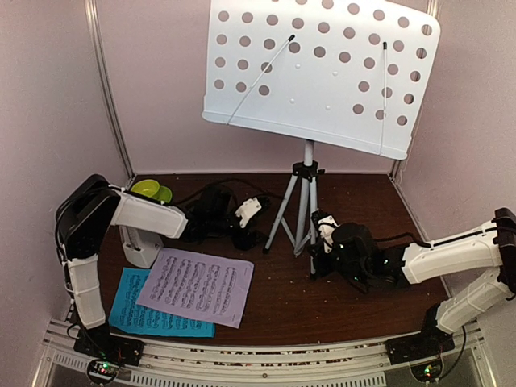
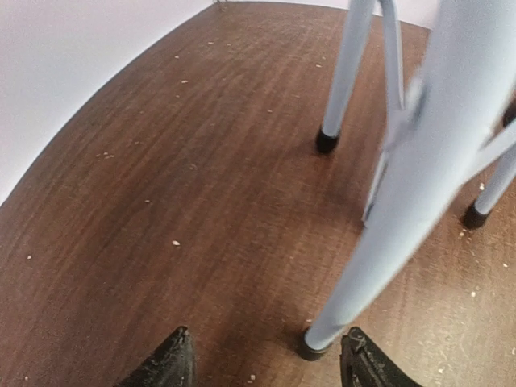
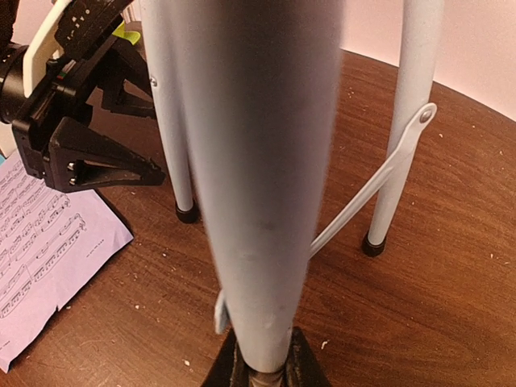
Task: Set up the instrument practice props
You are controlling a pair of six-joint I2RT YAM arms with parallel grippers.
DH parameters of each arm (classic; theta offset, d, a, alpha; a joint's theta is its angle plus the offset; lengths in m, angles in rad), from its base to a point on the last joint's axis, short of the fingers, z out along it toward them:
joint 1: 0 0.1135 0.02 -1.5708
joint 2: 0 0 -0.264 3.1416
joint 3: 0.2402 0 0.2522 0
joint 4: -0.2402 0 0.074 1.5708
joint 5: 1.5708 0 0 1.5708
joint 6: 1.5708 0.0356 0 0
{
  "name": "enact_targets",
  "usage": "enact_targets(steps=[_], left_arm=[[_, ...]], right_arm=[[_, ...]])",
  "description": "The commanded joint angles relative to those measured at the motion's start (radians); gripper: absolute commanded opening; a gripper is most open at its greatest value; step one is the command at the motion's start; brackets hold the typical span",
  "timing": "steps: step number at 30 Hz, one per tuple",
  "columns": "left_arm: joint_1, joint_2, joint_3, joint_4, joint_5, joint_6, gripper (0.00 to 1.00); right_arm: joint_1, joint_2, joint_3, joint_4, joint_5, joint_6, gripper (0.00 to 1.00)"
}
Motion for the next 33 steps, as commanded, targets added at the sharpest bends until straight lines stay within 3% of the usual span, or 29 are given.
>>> enact_targets(steps=[1,6,9,18,21,33], left_arm=[[-0.027,-0.020,0.010,0.062,0.045,0.001,0.64],[-0.062,0.047,0.095,0.089,0.045,-0.064,0.64],[-0.068,0.082,0.131,0.102,0.011,-0.097,0.58],[-0.053,0.067,0.106,0.095,-0.130,-0.060,0.10],[-0.029,0.044,0.077,0.106,-0.144,-0.064,0.00],[0.073,-0.106,-0.075,0.075,-0.216,0.005,0.00]], right_arm=[[-0.007,-0.026,-0.004,-0.066,0.035,-0.009,0.00],[-0.008,-0.024,-0.003,-0.068,0.027,-0.013,0.00],[-0.007,-0.026,-0.001,-0.071,0.026,-0.013,0.00],[-0.010,-0.092,-0.029,-0.112,0.054,-0.039,0.00],[-0.010,-0.130,-0.047,-0.137,0.060,-0.042,0.00],[-0.013,-0.296,-0.144,-0.247,0.082,-0.009,0.00]])
